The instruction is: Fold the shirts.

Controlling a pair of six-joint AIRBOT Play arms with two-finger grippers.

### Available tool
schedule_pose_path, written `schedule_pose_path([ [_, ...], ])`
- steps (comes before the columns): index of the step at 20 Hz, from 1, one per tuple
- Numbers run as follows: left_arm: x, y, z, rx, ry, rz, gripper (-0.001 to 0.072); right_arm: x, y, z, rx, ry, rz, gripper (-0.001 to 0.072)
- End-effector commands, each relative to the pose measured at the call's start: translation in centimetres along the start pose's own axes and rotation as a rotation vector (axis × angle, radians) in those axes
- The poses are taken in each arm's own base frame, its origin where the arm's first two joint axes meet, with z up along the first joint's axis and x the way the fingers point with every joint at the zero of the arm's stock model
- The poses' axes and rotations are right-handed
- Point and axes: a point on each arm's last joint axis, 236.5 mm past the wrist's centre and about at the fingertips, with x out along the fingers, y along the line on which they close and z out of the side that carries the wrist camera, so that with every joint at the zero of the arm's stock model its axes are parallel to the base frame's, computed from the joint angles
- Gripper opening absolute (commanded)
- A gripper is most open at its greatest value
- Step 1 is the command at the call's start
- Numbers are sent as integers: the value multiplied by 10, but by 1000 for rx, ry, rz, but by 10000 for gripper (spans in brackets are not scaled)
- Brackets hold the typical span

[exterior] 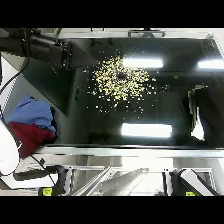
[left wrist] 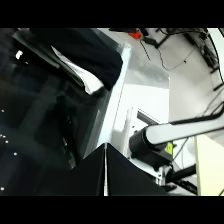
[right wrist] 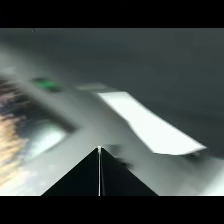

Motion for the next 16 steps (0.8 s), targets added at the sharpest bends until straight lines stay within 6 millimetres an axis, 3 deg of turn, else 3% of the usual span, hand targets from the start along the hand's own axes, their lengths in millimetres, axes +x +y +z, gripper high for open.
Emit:
schedule_pose_path([
  [1,-10,22,6,-41,-36,163,5,-13,117,-31,-239,-6,278,18],
  [3,-7,31,-18,-93,-3,231,6,0,142,-83,-447,72,319,16],
  [6,20,31,-106,-256,105,237,6,20,141,-181,-639,198,372,17],
  [8,46,33,-177,-376,99,264,6,34,107,-259,-768,326,391,18],
  [10,65,40,-247,-529,36,324,7,46,50,-332,-828,493,375,18],
  [11,69,44,-278,-594,1,355,7,52,36,-343,-830,505,363,18],
  [13,70,43,-320,-650,-11,378,7,56,35,-342,-801,484,357,17],
  [14,70,39,-330,-660,-7,375,8,56,39,-340,-795,472,370,17],
  [16,67,33,-330,-643,-16,366,8,55,44,-339,-788,460,384,18],
])
